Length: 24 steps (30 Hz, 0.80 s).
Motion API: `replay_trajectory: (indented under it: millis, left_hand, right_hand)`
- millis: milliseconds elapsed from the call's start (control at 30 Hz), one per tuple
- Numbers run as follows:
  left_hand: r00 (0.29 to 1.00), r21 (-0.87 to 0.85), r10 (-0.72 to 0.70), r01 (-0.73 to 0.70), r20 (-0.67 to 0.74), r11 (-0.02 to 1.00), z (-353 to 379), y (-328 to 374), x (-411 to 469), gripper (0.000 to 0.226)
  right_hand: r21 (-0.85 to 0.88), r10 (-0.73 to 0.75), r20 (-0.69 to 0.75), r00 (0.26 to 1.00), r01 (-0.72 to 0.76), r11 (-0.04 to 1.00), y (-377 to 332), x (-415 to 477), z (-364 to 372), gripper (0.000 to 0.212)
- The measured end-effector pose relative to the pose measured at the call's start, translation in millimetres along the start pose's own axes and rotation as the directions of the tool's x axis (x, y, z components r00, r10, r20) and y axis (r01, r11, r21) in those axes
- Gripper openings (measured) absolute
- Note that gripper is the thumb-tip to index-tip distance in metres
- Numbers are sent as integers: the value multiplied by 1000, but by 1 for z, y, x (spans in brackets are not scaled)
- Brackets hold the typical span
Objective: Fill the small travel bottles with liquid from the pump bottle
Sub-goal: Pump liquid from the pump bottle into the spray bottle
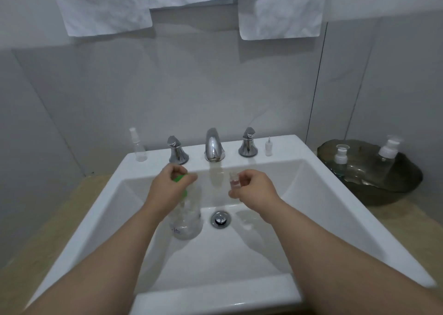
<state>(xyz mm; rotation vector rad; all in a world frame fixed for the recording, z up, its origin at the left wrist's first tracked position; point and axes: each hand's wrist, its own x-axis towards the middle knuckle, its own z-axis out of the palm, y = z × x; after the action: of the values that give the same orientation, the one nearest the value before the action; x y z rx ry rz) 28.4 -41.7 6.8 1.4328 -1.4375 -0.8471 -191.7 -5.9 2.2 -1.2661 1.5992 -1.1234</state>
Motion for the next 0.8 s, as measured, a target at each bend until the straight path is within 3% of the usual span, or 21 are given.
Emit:
replay_trajectory:
  millis: [67,167,233,267,333,367,433,500,567,633,733,800]
  left_hand:
    - [995,53,77,-74,-64,996,-4,12,-3,56]
    - [926,202,239,-185,-292,962,-13,29,-8,48]
    - [797,316,442,-331,-411,889,-15,40,-14,37]
    - [709,379,578,-446,-403,811,-13,48,-20,31]
    - [581,441,780,-651,-234,618,5,68,-34,21]
    - [589,424,801,-701,-108,573,18,76,-39,19]
    - [673,441,734,-688,93,576,46,88,-46,15]
    - [712,569,697,-608,81,554,66,96,-43,9]
    - [672,694,740,-553,43,462,74,99,-35,3]
    - [664,772,741,-521,100,363,80,100,-36,14]
    - [650,773,727,-572,223,274,101,90,-48,20]
    - [693,691,645,-638,322,340,121,83,-54,19]
  right_hand:
    - [47,-10,-29,1000,11,999,-9,0,-8,22]
    - [45,-24,-45,999,26,999,-18,-3,-24,22]
    - [17,-28,-49,998,29,999,-17,-7,-38,24]
    - [6,-25,-49,998,26,1000,-14,-10,-45,25]
    - [-16,-11,-56,998,10,1000,-8,-16,-59,25]
    - [-28,-5,-65,998,4,1000,-4,-18,-66,26]
    - [-40,7,-86,996,-10,999,4,-23,-80,26]
    - [-50,14,-101,995,-19,999,13,-29,-93,25]
    - [-45,23,-116,993,-28,999,21,-35,-103,25]
    - [-13,38,-131,991,-40,999,28,-38,-108,25]
    - [4,50,-144,988,-50,999,31,-37,-111,24]
    - [-8,46,-160,986,-47,999,32,-34,-113,23]
